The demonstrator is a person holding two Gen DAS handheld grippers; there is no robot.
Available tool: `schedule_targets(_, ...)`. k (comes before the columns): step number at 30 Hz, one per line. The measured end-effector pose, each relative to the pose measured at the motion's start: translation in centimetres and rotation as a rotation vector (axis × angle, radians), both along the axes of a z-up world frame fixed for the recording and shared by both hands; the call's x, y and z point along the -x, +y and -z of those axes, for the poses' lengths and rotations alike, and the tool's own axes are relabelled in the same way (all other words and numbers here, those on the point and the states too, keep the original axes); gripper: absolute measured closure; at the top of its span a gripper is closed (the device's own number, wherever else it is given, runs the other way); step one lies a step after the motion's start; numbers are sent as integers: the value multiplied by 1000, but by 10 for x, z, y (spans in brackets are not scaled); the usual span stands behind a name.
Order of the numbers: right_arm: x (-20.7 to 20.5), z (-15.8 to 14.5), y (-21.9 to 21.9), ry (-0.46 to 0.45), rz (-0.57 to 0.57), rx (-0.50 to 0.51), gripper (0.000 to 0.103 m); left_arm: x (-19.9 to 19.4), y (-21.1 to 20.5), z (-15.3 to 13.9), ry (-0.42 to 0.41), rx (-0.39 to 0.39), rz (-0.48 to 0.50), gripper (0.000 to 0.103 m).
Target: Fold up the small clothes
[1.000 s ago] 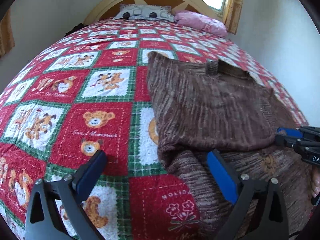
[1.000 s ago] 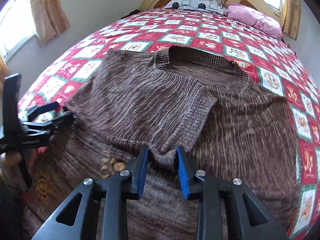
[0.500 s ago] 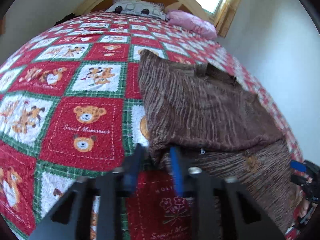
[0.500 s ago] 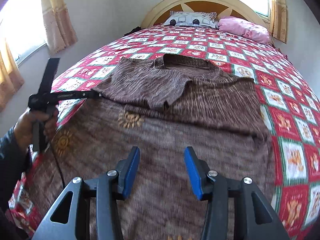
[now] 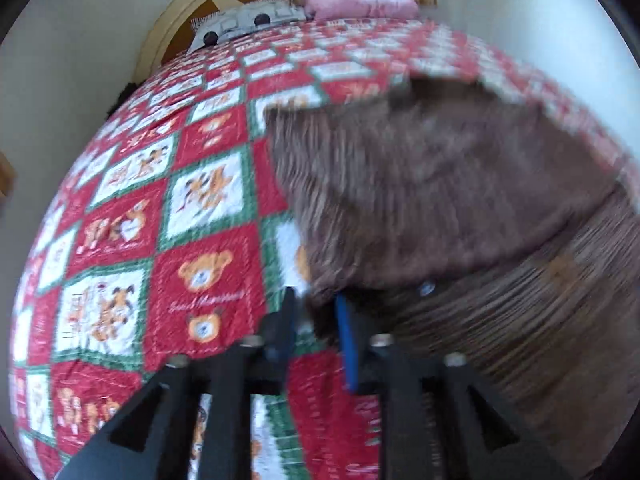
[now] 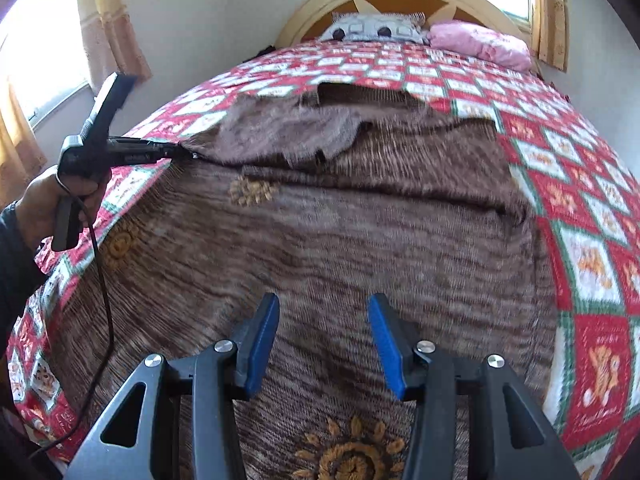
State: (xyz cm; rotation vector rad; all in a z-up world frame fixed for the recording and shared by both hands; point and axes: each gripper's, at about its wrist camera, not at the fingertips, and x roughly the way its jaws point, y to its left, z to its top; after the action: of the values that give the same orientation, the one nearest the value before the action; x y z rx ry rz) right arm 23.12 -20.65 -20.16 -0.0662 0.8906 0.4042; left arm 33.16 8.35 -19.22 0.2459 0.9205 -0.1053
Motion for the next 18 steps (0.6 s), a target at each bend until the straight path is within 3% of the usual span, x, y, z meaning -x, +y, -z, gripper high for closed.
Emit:
schedule_targets(2, 5, 1, -1, -4, -4, 4, 49, 11, 4, -4, -24, -1, -5, 67)
schedule_targets(4, 10, 2, 0, 6, -23, 15, 38, 24, 12, -10, -33, 46, -25, 65)
schedule_targets(7, 18, 0, 5, -8, -46, 64, 38, 50, 12, -16, -37, 101, -26, 51)
schedule_targets(9, 20, -1, 3, -13, -47, 59, 38, 71, 5, -15, -31, 132, 4, 49)
schedule_targets(11, 18, -3, -3, -7, -30, 35, 38, 80, -10, -5, 0, 101, 27, 49)
schedule_targets(14, 7, -6, -14, 2, 8, 9, 38, 90, -18, 2, -48, 42, 11, 49)
schedule_targets(18, -4, -1, -26, 42, 49, 35, 38, 96, -14, 1, -40, 58, -28, 49)
